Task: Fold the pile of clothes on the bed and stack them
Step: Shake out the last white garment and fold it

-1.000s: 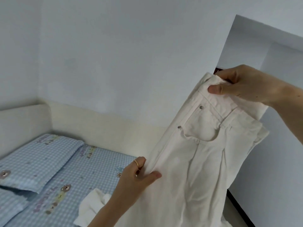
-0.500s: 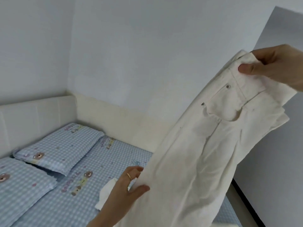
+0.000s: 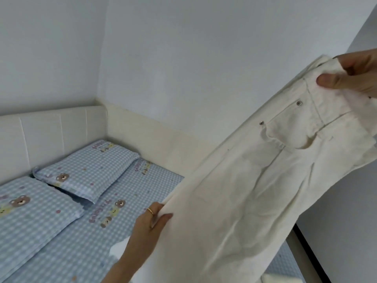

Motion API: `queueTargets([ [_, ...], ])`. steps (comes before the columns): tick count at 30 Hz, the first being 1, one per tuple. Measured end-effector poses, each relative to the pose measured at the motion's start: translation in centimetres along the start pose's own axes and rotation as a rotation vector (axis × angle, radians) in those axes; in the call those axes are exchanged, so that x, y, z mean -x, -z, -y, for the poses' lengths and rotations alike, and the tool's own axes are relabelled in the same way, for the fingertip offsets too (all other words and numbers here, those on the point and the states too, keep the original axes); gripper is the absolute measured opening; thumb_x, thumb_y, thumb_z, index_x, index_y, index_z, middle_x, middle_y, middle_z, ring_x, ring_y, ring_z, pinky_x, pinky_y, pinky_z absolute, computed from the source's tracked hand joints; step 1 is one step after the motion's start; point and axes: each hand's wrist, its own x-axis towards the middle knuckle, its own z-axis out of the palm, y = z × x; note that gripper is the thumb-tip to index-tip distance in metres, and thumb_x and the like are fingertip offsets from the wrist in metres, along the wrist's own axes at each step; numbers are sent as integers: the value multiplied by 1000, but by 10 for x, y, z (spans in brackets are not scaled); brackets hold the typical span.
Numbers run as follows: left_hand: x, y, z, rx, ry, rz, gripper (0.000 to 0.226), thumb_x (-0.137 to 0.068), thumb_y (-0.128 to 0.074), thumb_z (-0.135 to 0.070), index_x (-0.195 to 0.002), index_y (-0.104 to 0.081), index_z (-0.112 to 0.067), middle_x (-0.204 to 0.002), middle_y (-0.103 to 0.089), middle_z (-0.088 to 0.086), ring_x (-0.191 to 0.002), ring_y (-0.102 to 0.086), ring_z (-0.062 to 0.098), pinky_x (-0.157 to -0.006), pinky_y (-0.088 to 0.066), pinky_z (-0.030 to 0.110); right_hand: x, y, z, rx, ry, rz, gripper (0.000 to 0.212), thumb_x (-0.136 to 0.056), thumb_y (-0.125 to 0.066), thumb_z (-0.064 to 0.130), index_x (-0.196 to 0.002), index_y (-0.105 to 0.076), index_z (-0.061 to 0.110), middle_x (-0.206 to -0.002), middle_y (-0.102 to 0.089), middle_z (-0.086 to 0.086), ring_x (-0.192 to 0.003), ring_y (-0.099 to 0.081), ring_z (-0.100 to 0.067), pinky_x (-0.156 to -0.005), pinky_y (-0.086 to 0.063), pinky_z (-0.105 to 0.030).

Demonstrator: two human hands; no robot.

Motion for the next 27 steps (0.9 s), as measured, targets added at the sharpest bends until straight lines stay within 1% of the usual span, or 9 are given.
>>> queueTargets([
  [1,-5,5,6,-8,2,-10,23,-87,-64,-26,-71,-50,-32,-64,-54,-13,-58,-50,3,-54,-35,12,-3,-9,6,-54,-16,0,41,-76,-70,56,-108,-69,30,-97,-74,3,-85,-73,-16,-59,-58,-53],
  [5,-32,42,31,-124,-25,-51,26,-89,-63,-18,-73,-43,-23,-58,-51,-9,-55,-49,3,-50,-34,13,-33,-50,6,-135,-38,-11,44,-69,-73,58,-103,-71,30,-90,-75,8,-76,-72,-8,-58,-54,-18],
  [10,-86,127,51,-388,-99,-183,23,-93,-55,-25,-84,-35,-32,-68,-54,-15,-58,-53,-2,-53,-36,17,-66,-94,7,-212,-18,-34,37,-67,-74,53,-97,-71,33,-92,-74,12,-82,-71,-3,-71,-54,-13],
  [13,-108,176,50,-573,-144,-325,21,-95,-52,-26,-90,-32,-33,-65,-48,-17,-56,-47,12,-58,-36,29,-73,-126,-3,-197,-17,-14,20,-76,-74,37,-95,-70,33,-93,-73,14,-86,-69,-3,-73,-52,-9],
  [17,-95,208,63,-700,-161,-424,29,-94,-55,-18,-117,-38,-21,-78,-60,2,-54,-55,22,-58,-39,30,-60,-183,-34,-131,-32,49,13,-78,-75,24,-86,-67,31,-85,-68,1,-78,-59,-23,-59,-42,-13],
  [19,-70,200,81,-798,-188,-343,38,-91,-58,-7,-127,-48,-10,-77,-66,5,-54,-61,24,-54,-48,34,-42,-218,-45,-90,-25,118,20,-78,-76,19,-78,-65,35,-75,-63,4,-67,-52,-12,-58,-36,-11],
  [23,11,144,142,-963,-218,-66,23,-72,-54,-8,-86,-72,-3,-71,-70,12,-58,-68,24,-46,-53,27,13,-299,-84,-59,-151,305,28,-79,-71,8,-76,-65,35,-67,-64,11,-57,-53,0,-53,-37,-9],
  [25,57,107,177,-969,-140,109,17,-62,-62,-9,-78,-68,-11,-67,-64,3,-53,-64,19,-38,-45,22,52,-345,-113,-118,-282,436,36,-80,-69,2,-80,-68,39,-74,-70,13,-65,-63,3,-64,-46,-9],
  [27,102,72,213,-949,3,323,32,-44,-82,-11,-72,-66,-14,-72,-58,-2,-53,-63,14,-37,-43,20,97,-390,-142,-129,-345,519,43,-81,-70,2,-84,-66,44,-88,-69,31,-81,-63,12,-76,-46,-6],
])
